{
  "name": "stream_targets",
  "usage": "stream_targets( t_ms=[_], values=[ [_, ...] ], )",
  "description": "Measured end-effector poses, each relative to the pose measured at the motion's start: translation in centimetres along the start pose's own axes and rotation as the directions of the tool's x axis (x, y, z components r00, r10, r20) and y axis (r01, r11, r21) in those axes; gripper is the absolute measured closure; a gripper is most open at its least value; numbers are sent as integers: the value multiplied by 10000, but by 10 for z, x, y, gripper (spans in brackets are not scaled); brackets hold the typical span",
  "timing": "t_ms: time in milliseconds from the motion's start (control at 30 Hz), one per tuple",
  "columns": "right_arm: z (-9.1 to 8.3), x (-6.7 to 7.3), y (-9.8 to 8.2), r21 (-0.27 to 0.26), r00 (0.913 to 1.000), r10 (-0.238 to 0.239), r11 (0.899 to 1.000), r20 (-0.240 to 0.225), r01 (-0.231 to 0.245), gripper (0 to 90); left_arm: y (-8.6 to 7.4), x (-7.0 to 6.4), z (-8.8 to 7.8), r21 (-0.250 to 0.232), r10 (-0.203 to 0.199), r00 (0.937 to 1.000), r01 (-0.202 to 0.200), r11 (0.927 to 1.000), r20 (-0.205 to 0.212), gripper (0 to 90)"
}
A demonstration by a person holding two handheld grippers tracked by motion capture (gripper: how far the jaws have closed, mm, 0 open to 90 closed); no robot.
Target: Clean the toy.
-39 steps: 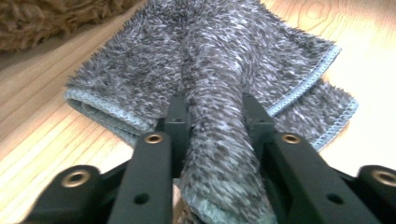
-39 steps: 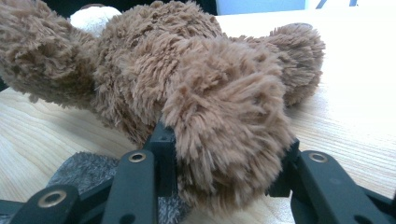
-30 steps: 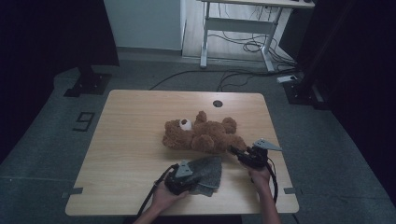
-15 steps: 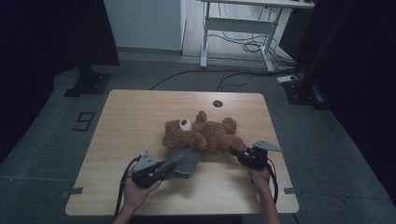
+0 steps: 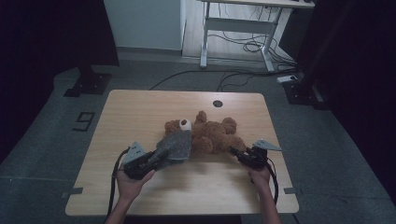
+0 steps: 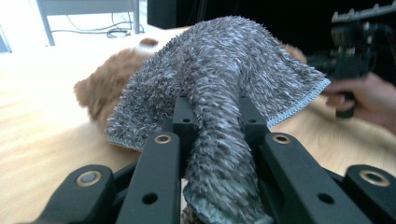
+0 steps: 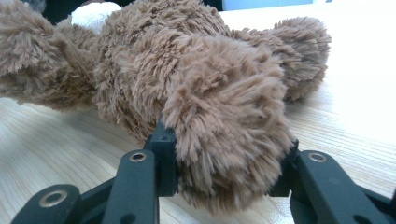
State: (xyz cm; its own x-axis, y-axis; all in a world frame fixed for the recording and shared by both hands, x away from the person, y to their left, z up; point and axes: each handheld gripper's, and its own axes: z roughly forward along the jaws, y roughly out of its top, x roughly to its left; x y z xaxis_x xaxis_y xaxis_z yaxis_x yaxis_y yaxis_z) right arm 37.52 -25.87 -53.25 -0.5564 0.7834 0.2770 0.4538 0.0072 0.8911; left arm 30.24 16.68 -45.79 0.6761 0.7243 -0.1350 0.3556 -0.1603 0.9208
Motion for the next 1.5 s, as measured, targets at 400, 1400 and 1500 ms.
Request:
stream_targets(
  t_ms=[400,1400,1500],
  values=[
    [0,1,0,5,10000,-24,10000,-29,24,575,44,-3,91,1045,703,9972,-673,9922,-244,747],
    [2,-5,-4,227,9996,3,9997,-292,3,576,-19,56,50,1792,-207,9774,594,9820,-2104,748],
    [2,-5,-4,192,9996,24,9998,-284,-19,576,1,43,46,1290,-92,9852,317,9911,-1711,748]
  ],
)
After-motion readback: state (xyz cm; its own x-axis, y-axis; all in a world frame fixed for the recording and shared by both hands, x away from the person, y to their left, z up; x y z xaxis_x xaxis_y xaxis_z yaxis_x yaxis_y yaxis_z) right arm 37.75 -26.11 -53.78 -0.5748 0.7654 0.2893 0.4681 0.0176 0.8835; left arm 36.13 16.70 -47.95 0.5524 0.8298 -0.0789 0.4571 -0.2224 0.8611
